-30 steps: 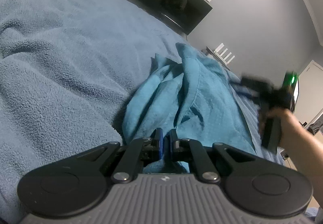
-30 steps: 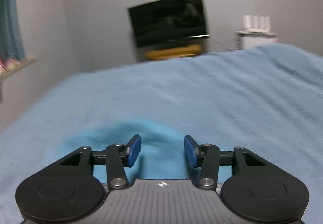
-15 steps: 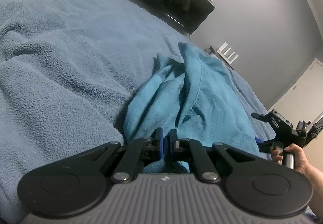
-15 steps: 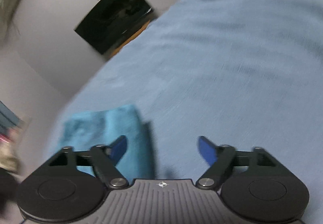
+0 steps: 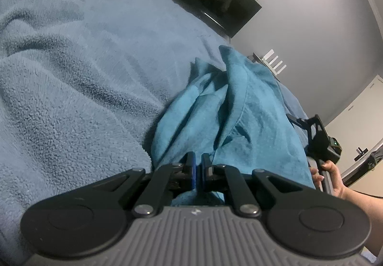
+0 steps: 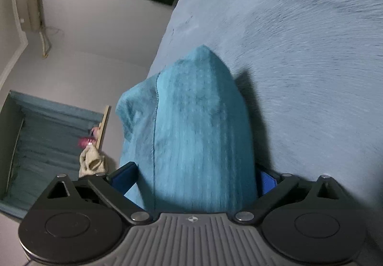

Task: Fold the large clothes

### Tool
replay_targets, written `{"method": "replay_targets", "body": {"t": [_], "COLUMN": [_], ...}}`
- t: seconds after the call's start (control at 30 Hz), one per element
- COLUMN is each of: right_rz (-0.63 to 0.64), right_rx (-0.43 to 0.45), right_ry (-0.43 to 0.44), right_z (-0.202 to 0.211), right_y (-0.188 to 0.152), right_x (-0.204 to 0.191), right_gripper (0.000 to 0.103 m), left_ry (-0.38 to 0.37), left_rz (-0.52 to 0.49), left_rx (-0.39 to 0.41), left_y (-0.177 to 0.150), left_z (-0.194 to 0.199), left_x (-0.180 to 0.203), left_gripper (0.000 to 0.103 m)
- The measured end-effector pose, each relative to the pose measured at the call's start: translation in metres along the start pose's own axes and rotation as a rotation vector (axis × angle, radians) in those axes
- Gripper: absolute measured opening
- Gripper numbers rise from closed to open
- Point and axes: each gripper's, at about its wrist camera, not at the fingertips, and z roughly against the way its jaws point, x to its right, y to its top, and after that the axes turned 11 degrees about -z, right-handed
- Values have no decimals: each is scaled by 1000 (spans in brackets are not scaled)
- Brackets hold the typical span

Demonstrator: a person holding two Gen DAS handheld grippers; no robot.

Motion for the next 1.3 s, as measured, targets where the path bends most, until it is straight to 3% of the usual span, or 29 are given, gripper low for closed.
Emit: {"method": "replay_targets", "body": {"t": [0.17, 0.23, 0.3, 0.37, 0.53, 0.67, 0.83, 1.03, 1.17, 1.3], "right_rz": [16, 40, 77, 99, 105, 42, -8, 85, 221, 395], "right_rx": [5, 31, 65, 106, 227, 319, 375, 317, 220, 134], "right_ry": [2, -18, -49, -49, 28, 55, 16, -71, -136, -159], "right_z": [-40, -31, -24, -17, 22, 65, 123, 180, 174, 143], "right_y": [15, 13, 3, -7, -42, -62, -47, 13, 55, 86], "right_x": [-5, -12, -19, -26, -34, -20, -8, -17, -40, -83], "right_gripper": [103, 96, 77, 69, 61, 60, 59, 59, 60, 62], "left_ry": [3, 7, 10, 14, 7, -27, -96, -175, -172, -179], "left_rz": [22, 31, 36, 38, 25, -56, -198, -335, -373, -421], "left_rx": [-6, -9, -8, -6, 4, -13, -96, -172, -167, -125], "left_y": [-1, -1, -1, -2, -4, -2, -8, -24, -25, -30], "left_z": [-7, -9, -10, -9, -7, -17, -50, -85, -97, -104], "left_x": [-5, -7, -7, -5, 3, 27, 81, 139, 153, 162], "left_gripper": [3, 3, 3, 3, 3, 3, 2, 2, 2, 2]}}
